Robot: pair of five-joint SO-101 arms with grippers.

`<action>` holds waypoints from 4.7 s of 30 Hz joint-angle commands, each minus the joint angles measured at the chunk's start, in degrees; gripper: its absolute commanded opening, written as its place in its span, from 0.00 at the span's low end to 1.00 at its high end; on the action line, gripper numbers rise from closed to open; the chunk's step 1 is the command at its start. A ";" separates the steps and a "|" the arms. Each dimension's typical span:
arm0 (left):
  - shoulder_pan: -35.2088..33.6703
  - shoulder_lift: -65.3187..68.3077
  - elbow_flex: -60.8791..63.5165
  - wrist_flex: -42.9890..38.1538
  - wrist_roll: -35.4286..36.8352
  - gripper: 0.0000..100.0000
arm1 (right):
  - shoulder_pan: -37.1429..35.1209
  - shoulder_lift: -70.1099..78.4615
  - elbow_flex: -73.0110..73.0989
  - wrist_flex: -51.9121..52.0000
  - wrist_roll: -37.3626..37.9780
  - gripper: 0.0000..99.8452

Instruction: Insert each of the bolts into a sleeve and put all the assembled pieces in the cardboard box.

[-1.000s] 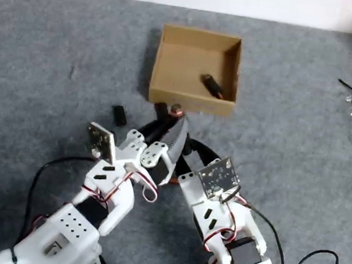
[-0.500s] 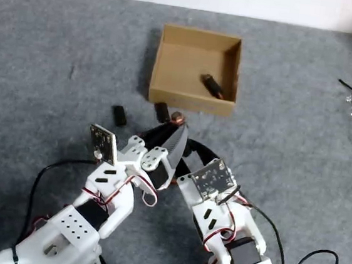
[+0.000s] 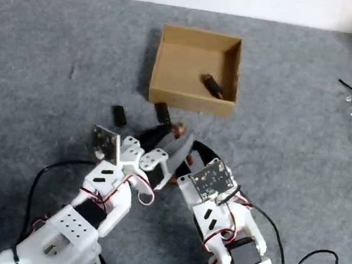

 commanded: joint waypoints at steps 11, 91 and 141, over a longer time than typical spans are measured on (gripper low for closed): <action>-11.38 -8.40 -11.30 14.59 21.80 0.36 | 0.04 -1.10 7.25 -0.31 0.70 0.01; -40.22 -43.30 3.47 52.40 -32.26 0.01 | 17.27 159.52 -172.44 45.85 -4.48 0.01; -40.48 -43.47 3.47 52.40 -32.18 0.01 | -12.53 111.08 -135.34 68.70 -5.98 0.28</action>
